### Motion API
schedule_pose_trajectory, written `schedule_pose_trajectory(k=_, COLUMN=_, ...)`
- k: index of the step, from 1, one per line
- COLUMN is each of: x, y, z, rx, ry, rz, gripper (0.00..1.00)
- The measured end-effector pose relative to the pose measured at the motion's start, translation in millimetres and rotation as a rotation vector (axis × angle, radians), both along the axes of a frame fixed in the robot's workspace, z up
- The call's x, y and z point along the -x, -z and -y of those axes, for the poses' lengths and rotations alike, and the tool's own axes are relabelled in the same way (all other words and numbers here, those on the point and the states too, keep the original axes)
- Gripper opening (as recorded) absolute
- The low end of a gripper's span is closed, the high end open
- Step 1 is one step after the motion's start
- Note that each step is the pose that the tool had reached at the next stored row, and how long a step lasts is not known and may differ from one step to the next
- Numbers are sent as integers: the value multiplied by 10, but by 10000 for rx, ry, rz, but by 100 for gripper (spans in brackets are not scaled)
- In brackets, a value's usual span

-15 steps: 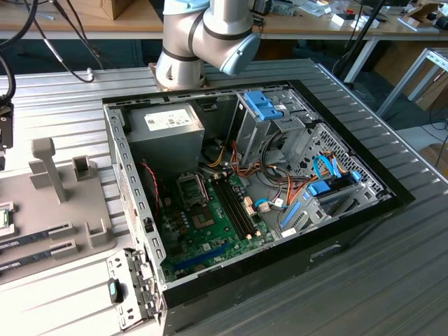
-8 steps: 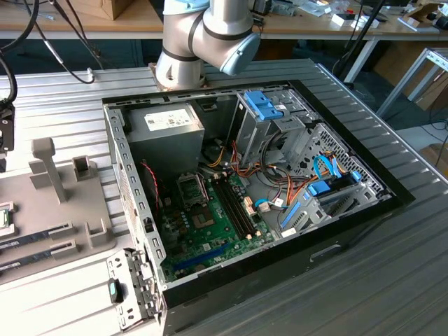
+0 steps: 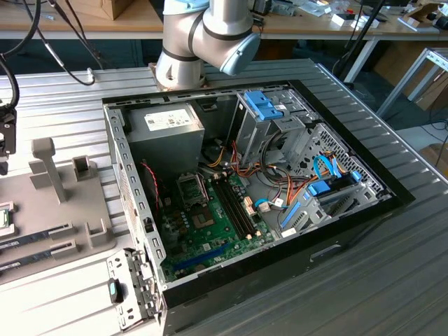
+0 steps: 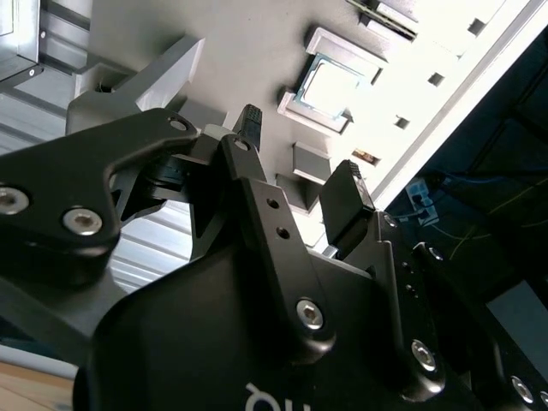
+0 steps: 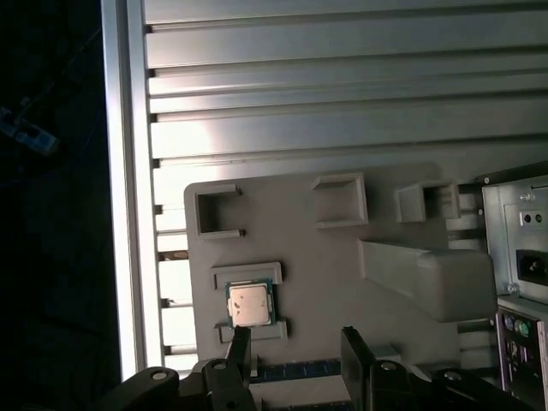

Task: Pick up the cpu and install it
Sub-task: 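Pick up the cpu and move it towards the insertion slot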

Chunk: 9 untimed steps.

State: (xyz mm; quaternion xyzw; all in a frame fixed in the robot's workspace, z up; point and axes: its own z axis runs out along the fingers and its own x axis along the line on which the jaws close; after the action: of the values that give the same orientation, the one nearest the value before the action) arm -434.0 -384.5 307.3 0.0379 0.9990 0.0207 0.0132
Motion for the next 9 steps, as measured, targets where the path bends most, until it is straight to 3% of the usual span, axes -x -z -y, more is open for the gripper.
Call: schedule_pose_trajectory(k=9, x=1, y=62, z=0, rx=0, ry=0, rz=1, gripper=54)
